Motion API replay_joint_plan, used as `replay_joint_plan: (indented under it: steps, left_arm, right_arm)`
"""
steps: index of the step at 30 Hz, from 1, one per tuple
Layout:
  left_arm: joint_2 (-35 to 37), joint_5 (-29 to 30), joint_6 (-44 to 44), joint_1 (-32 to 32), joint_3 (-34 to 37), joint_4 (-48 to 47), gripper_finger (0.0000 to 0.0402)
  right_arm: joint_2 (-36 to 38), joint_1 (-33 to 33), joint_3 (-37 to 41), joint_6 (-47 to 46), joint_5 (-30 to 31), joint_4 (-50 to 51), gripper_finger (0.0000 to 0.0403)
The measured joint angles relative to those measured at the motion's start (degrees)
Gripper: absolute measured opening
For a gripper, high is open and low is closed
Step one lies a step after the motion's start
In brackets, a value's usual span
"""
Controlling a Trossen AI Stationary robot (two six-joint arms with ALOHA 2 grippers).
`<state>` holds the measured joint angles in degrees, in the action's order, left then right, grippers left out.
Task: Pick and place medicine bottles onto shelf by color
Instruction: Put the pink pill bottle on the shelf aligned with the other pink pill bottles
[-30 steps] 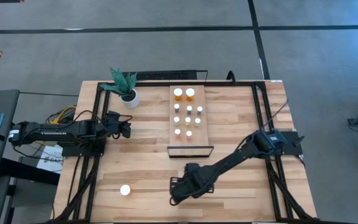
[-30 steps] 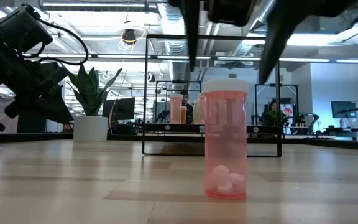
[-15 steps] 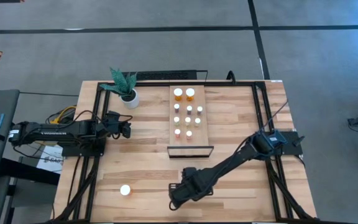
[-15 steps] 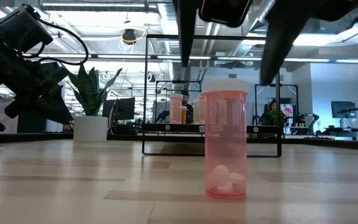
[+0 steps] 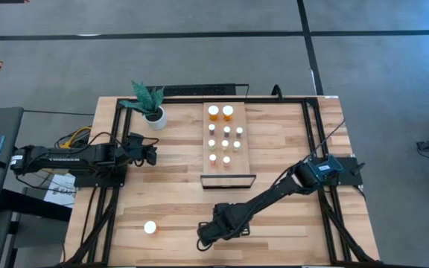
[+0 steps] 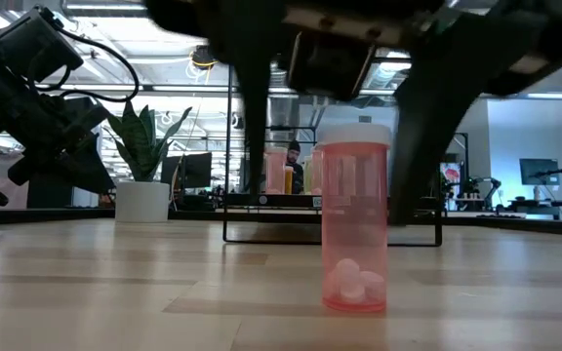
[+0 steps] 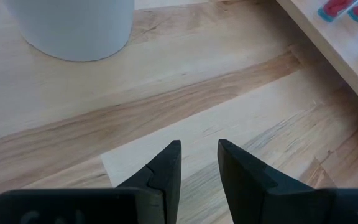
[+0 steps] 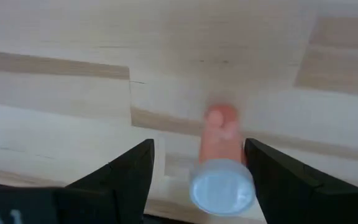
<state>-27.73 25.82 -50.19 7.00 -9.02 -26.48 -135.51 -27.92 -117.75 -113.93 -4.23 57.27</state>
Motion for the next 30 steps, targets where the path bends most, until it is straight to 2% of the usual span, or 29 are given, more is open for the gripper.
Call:
replay_joint_plan:
  steps: [10,14,23,27,30]
  left_arm:
    - [0.0,0.0,-0.02,-0.02,-0.01,-0.09,0.0091]
    - [0.0,0.02,0.0,0.01,0.0,-0.09,0.0091]
    - [-0.01,0.02,0.0,-0.01,0.01,-0.11,0.0091]
    - [0.0,0.02,0.0,0.01,0.01,-0.13,0.0091]
    - [0.01,0.02,0.0,0.01,-0.02,-0.13,0.0091]
  right_arm:
    - [0.18,-0.13,-0.02,-1.53,-0.85,1.11,0.0261]
    - [0.18,-0.17,-0.02,-1.53,-0.85,0.92,0.0228]
    - [0.18,-0.22,-0.02,-1.58,-0.83,-0.37,0.0123]
    - [0.18,-0.26,-0.02,-1.59,-0.83,-0.36,0.0111]
    - [0.21,-0.26,-0.02,-1.73,-0.85,0.87,0.0124]
